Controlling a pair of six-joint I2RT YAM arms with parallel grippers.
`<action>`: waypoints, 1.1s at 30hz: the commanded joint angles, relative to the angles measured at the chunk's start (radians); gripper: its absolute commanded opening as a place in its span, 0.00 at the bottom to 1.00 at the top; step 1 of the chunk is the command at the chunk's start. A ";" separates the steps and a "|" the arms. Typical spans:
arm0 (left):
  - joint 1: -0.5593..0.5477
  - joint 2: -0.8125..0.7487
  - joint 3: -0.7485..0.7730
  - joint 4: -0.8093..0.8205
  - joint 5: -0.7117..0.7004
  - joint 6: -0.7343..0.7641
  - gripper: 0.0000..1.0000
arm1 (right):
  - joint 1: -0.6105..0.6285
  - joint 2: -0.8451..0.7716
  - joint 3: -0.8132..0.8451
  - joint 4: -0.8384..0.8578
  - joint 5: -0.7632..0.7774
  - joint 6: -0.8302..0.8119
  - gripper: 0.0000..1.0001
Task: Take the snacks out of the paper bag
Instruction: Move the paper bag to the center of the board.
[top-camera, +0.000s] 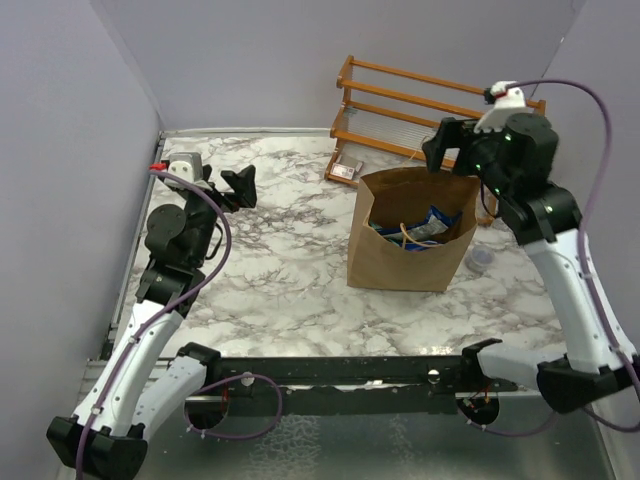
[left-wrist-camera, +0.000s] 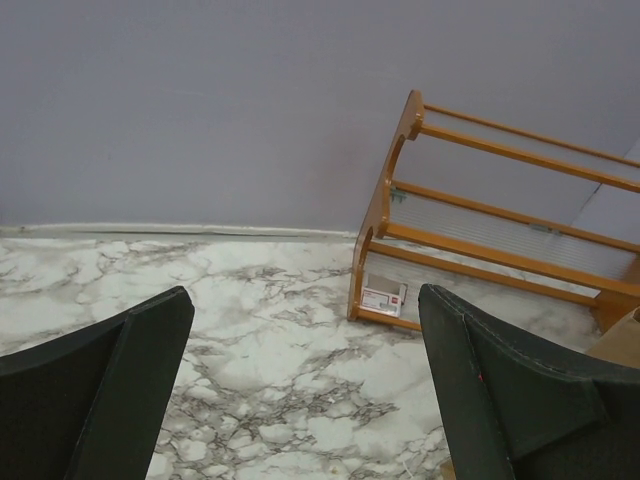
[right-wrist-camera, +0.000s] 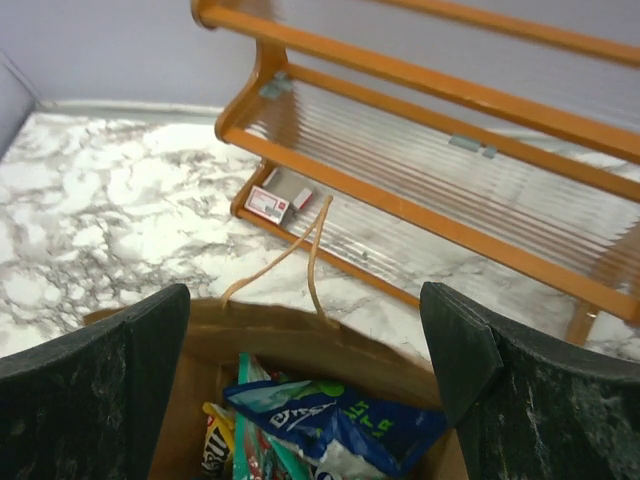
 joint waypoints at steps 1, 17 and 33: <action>-0.023 0.005 0.027 0.034 -0.001 -0.011 0.99 | 0.006 0.153 0.072 0.012 -0.065 0.013 1.00; -0.077 0.071 0.065 0.021 0.135 -0.071 0.99 | 0.004 0.260 0.085 0.106 -0.213 -0.050 0.21; -0.191 0.585 0.527 0.069 0.797 -0.337 0.99 | 0.004 0.187 0.080 0.231 -0.869 0.004 0.14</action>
